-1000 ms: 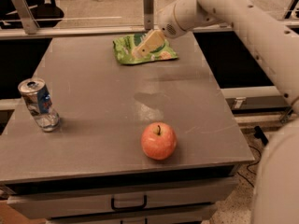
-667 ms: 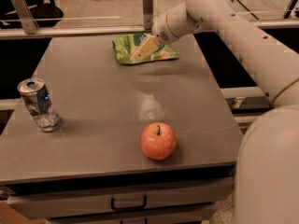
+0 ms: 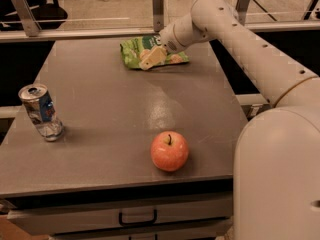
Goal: Move green rice chip bag near redbull can
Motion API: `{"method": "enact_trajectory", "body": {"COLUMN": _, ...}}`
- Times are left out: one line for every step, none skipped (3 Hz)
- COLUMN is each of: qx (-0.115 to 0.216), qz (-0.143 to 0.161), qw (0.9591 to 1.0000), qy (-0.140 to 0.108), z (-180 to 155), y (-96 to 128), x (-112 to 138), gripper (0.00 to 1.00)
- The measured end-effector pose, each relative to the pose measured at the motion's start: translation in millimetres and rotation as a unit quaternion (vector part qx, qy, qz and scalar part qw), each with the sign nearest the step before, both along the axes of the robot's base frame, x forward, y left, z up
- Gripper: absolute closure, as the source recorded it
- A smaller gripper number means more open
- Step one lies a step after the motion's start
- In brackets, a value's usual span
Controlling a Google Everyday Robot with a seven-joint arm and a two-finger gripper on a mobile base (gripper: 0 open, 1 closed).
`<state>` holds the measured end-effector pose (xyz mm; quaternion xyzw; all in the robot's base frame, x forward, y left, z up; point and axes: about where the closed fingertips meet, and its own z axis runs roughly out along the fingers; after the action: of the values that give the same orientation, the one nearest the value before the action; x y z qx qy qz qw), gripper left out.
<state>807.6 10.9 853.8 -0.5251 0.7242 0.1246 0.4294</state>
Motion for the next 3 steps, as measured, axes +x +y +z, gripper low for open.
{"method": "enact_trajectory", "body": {"qx": 0.009, "qz": 0.008, "qw": 0.9999, "qy": -0.012, "z": 9.0, "y": 2.2, "x": 0.9, "gripper": 0.42}}
{"method": "enact_trajectory", "body": {"qx": 0.023, "qz": 0.030, "qw": 0.9988, "qy": -0.030, "z": 29.7, "y": 13.8, "x": -10.8, "gripper": 0.64}}
{"method": "enact_trajectory", "body": {"qx": 0.028, "qz": 0.060, "qw": 0.9956, "qy": -0.066, "z": 68.8, "y": 25.4, "x": -28.2, "gripper": 0.88}}
